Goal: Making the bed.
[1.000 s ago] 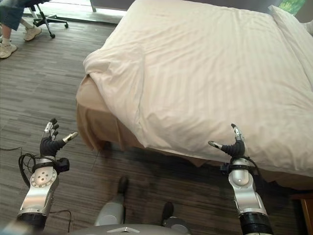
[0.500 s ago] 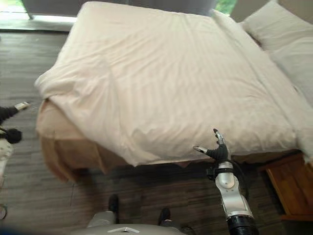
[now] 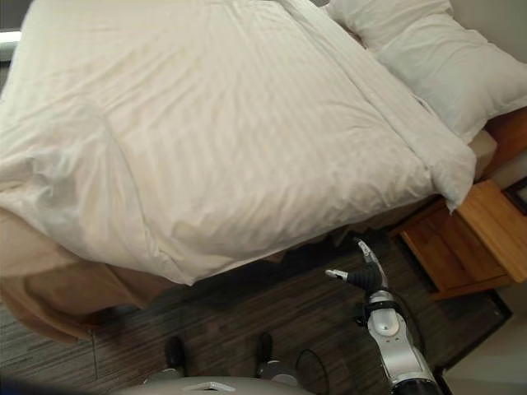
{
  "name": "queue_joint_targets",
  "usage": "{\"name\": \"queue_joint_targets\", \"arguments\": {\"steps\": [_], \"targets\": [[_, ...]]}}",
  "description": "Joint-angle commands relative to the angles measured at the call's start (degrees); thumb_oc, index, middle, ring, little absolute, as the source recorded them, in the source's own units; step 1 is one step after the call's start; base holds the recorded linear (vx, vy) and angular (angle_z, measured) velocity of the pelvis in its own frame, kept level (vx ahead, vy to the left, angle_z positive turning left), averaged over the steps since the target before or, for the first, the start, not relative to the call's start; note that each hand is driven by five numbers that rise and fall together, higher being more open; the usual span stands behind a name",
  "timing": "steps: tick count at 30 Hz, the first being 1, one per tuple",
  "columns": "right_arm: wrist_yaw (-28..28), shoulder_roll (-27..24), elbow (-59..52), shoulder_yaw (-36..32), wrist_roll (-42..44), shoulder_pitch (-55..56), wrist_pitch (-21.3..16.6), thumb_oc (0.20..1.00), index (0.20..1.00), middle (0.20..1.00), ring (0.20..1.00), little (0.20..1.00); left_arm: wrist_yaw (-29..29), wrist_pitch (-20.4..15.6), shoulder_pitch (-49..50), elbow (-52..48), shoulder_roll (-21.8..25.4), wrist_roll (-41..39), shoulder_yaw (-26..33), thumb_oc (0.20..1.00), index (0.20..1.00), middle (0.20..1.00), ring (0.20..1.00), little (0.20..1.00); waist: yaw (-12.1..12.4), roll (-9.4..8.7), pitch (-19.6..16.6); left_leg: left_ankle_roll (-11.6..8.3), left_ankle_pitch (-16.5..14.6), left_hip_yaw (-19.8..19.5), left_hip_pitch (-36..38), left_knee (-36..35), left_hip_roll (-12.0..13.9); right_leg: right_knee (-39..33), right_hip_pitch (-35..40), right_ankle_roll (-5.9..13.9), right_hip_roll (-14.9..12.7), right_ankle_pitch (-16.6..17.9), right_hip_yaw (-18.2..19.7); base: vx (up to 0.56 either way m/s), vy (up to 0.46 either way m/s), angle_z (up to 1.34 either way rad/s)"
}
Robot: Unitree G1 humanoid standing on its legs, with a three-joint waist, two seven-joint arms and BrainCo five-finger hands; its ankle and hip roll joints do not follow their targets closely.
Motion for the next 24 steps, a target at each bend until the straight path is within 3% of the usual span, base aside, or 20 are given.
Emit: {"name": "queue_joint_targets", "arguments": {"steps": [1, 6, 7, 8, 10, 11, 12, 18, 19, 20, 24], "targets": [[-3.75, -3.28, -1.26, -0.01, 2.01, -6.15, -3.62, 1.000, 1.000, 1.000, 1.000, 1.000, 2.00, 1.21, -13.37, 6.25, 3.30, 1.80, -4.88, 1.000, 1.000, 1.000, 1.000, 1.000, 0.12, 3.06, 7.51, -3.09, -5.38, -4.12, -0.62, 0.32, 2.67, 0.58, -3.46, 7.07, -2.73, 0.07, -1.56, -0.04, 0.024, 0.00], [-5.43, -2.13, -1.88, 1.99, 2.44, -9.16, -4.16, 1.000, 1.000, 1.000, 1.000, 1.000, 2.07, -0.64, -17.90, 13.84, 1.49, -3.32, -7.88, 1.000, 1.000, 1.000, 1.000, 1.000, -0.82, 0.36, 10.89, -3.18, -3.86, -4.87, -5.82, 0.53, 3.12, 0.58, -8.47, 7.07, -2.24, 1.47, -1.19, -0.08, 0.042, -0.03], [-5.71, -2.04, -2.10, 2.30, 2.55, -9.47, -4.22, 1.000, 1.000, 1.000, 1.000, 1.000, 1.93, -0.84, -18.20, 14.83, 1.59, -4.26, -7.85, 1.000, 1.000, 1.000, 1.000, 1.000, -0.99, 0.13, 11.16, -3.64, -5.11, -5.35, -6.19, 0.56, 3.82, 0.58, -8.96, 7.07, -1.71, 0.63, -1.08, -0.08, 0.034, 0.07], [-5.86, -1.80, -2.38, 2.32, 2.83, -9.41, -4.42, 1.000, 1.000, 1.000, 1.000, 1.000, 1.83, -1.22, -19.13, 15.96, 1.41, -5.15, -8.27, 1.000, 1.000, 1.000, 1.000, 1.000, -1.30, -0.72, 11.74, -3.35, -3.41, -4.77, -7.65, 0.73, 3.58, 0.58, -10.38, 7.07, -1.96, 1.88, -1.31, 0.00, 0.028, 0.04], [-6.37, -1.03, -2.68, 1.90, 3.52, -8.71, -4.80, 1.000, 1.000, 1.000, 1.000, 1.000, 1.46, -2.11, -20.44, 16.77, 1.55, -7.54, -8.64, 1.000, 1.000, 1.000, 1.000, 1.000, -1.61, -1.40, 12.19, -3.90, -4.44, -5.95, -9.20, 0.66, 4.41, 0.58, -11.70, 7.07, -1.30, 1.27, -1.44, -0.03, -0.002, -0.03], [-6.50, -0.55, -2.34, 1.82, 4.02, -8.75, -4.65, 1.000, 1.000, 1.000, 1.000, 1.000, 0.97, -2.77, -20.83, 17.75, 1.03, -9.16, -8.68, 0.457, 0.457, 0.457, 0.457, 0.457, -1.83, -1.78, 12.60, -4.01, -4.09, -6.43, -10.43, 0.64, 4.46, 0.58, -12.57, 7.07, -1.31, 1.28, -1.62, -0.06, 0.002, 0.01], [-6.77, -0.19, -2.04, 1.65, 4.53, -8.67, -4.67, 1.000, 1.000, 1.000, 1.000, 1.000, 0.43, -3.58, -21.32, 18.02, 0.57, -11.17, -8.36, 0.200, 0.200, 0.200, 0.200, 0.200, -1.98, -2.08, 12.94, -4.07, -3.91, -6.90, -11.29, 0.61, 4.44, 0.58, -13.22, 7.07, -1.20, 1.63, -1.58, -0.08, 0.006, 0.07], [-6.72, 0.89, 0.16, 1.87, 6.00, -9.59, -4.59, 1.000, 1.000, 1.000, 1.000, 1.000, -0.97, -5.69, -23.31, 17.21, -1.42, -14.57, -9.03, 0.200, 0.200, 0.200, 0.200, 0.200, -2.12, -2.42, 12.55, -4.16, -3.98, -8.45, -13.41, 0.37, 3.88, 0.58, -14.77, 7.07, -1.27, 1.13, -2.16, -0.02, 0.004, 0.15], [-6.48, 0.78, -0.13, 1.83, 5.95, -9.71, -4.85, 1.000, 1.000, 1.000, 1.000, 1.000, -0.94, -5.88, -23.36, 17.06, -1.27, -15.00, -8.87, 0.200, 0.200, 0.200, 0.200, 0.200, -2.16, -2.76, 12.77, -3.81, -2.42, -7.94, -13.86, 0.32, 3.36, 0.58, -15.15, 7.07, -1.78, 2.30, -2.48, 0.01, -0.005, 0.06], [-6.46, 0.79, -0.09, 1.87, 5.95, -9.69, -4.84, 1.000, 1.000, 1.000, 1.000, 1.000, -0.97, -5.88, -23.34, 17.06, -1.25, -15.01, -8.92, 0.200, 0.200, 0.200, 0.200, 0.200, -2.10, -2.38, 12.44, -4.18, -4.09, -8.52, -13.22, 0.32, 3.82, 0.58, -14.53, 7.07, -1.31, 1.12, -2.23, 0.01, -0.004, 0.07], [-5.32, -0.33, -3.02, 1.47, 4.60, -8.92, -5.11, 1.000, 1.000, 1.000, 1.000, 1.000, -1.01, -6.49, -21.95, 13.82, 0.93, -16.19, -7.39, 0.200, 0.200, 0.200, 0.200, 0.200, -0.95, -1.46, 12.34, -3.77, -3.00, -7.90, -12.01, 0.32, 3.09, 0.58, -12.95, 7.07, -2.26, 1.02, -2.77, -0.03, -0.011, 0.11]]}}
